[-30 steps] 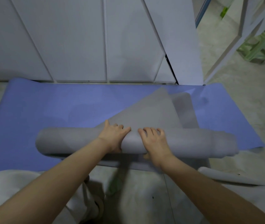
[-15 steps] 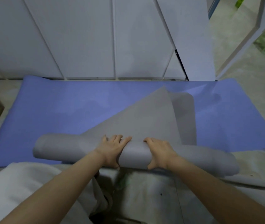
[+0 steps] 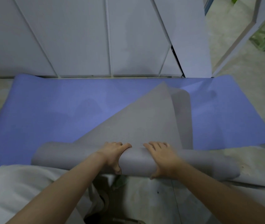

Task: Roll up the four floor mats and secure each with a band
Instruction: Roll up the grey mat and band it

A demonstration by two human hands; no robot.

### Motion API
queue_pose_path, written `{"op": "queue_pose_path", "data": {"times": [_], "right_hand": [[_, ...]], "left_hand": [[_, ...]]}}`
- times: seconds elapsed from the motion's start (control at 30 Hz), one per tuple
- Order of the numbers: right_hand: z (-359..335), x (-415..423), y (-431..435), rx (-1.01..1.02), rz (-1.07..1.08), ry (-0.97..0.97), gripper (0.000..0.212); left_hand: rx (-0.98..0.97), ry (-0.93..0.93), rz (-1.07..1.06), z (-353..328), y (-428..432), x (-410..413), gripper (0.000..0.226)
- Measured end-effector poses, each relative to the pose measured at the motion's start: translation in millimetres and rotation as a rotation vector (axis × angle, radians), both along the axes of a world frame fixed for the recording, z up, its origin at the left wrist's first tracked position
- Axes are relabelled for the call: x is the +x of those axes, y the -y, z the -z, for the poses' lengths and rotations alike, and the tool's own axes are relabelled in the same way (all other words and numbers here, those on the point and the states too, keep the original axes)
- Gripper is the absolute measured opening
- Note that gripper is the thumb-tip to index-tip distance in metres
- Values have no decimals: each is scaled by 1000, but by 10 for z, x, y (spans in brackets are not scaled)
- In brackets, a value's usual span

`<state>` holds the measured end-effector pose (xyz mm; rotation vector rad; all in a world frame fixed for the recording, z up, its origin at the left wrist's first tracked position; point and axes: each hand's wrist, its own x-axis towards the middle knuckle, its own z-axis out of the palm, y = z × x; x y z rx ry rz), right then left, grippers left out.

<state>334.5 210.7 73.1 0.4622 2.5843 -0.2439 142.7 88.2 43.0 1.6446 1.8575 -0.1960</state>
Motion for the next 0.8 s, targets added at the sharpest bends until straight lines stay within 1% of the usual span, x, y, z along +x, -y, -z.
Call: {"op": "queue_pose_path", "data": {"times": [0.1, 0.2, 0.3, 0.33, 0.47, 0.53, 0.6, 0.7, 0.73, 0.8], "right_hand": [[144, 185, 20, 8, 14, -11, 114], [257, 270, -20, -22, 61, -35, 104], [325, 263, -120, -72, 77, -42, 94], [341, 255, -172, -81, 79, -40, 93], [405, 190, -393, -149, 134, -44, 90], [442, 134, -474, -182, 146, -46, 86], [508, 81, -554, -209, 148, -3, 86], [651, 5, -669, -342, 232, 86, 89], [722, -24, -726, -379, 294, 67, 88], [862, -81, -876, -349, 440, -74, 81]], "left_hand": [[-44, 36, 5, 27, -67, 27, 86], [-121, 69, 45, 63, -161, 76, 93], [-169, 88, 31, 117, -219, 138, 98], [-151, 67, 27, 144, -219, 165, 100], [-19, -121, 50, 332, -144, 283, 117], [11, -137, 16, 433, -142, 298, 113], [45, -122, -1, 535, -189, 274, 105], [50, -89, 14, 638, -252, 237, 98], [41, -81, 20, 677, -285, 238, 96], [17, -69, 41, 738, -332, 258, 95]]}}
